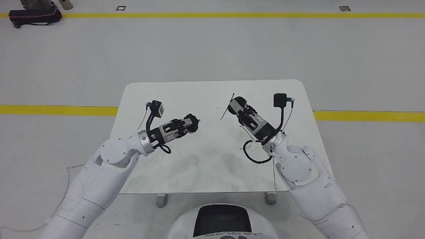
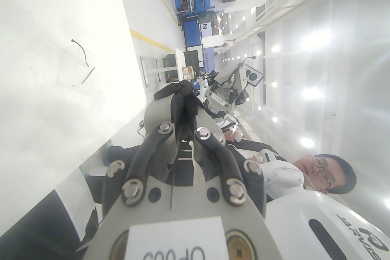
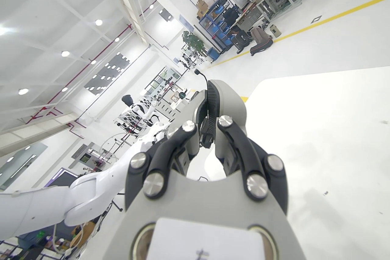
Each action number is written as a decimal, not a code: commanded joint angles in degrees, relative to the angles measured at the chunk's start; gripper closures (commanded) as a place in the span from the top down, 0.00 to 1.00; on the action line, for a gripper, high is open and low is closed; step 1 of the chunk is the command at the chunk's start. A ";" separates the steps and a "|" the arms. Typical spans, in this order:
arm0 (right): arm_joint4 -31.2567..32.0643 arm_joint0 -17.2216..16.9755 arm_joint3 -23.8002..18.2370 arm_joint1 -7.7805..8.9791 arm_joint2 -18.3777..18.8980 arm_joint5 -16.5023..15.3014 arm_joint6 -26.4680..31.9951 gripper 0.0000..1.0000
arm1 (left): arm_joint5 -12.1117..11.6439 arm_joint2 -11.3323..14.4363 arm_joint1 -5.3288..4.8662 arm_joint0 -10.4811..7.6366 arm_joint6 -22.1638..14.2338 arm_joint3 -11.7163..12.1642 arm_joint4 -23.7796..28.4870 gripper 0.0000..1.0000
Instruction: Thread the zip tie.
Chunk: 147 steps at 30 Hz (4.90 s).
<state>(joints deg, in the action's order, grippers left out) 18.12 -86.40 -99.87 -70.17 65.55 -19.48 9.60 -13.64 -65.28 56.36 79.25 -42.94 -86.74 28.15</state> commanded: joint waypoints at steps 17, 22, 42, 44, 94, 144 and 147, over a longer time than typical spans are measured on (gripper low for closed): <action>0.00 0.00 -0.02 0.00 0.00 0.00 -0.01 0.00 | 0.00 0.00 0.00 0.00 -0.01 0.00 0.00 0.00; 0.00 0.00 -0.02 0.00 0.00 0.00 -0.01 0.00 | 0.00 0.00 0.00 0.00 -0.01 0.00 0.00 0.00; 0.00 0.00 -0.02 0.00 0.00 0.00 -0.01 0.00 | -5.84 1.80 0.23 3.92 6.44 -2.56 -7.05 0.00; 0.00 0.00 -0.02 0.00 0.00 0.00 -0.01 0.00 | -5.84 1.64 0.18 4.92 7.75 -3.46 -8.46 0.00; 0.00 0.00 -0.02 0.00 0.00 0.00 -0.01 0.00 | 5.71 -1.12 0.24 11.11 22.44 -15.99 -14.84 0.00; 5.14 11.70 10.34 2.32 -17.20 0.00 -17.85 0.00 | 6.06 -1.41 0.21 11.43 22.39 -16.42 -14.97 0.00; 5.98 12.51 11.05 2.59 -18.37 0.00 -19.14 0.00 | 6.06 -1.41 0.21 11.43 22.39 -16.42 -14.97 0.00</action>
<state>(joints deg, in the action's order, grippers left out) 23.77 -74.13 -88.99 -67.66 47.56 -19.48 -9.16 -7.58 -66.70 56.57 90.68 -20.54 -103.16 13.19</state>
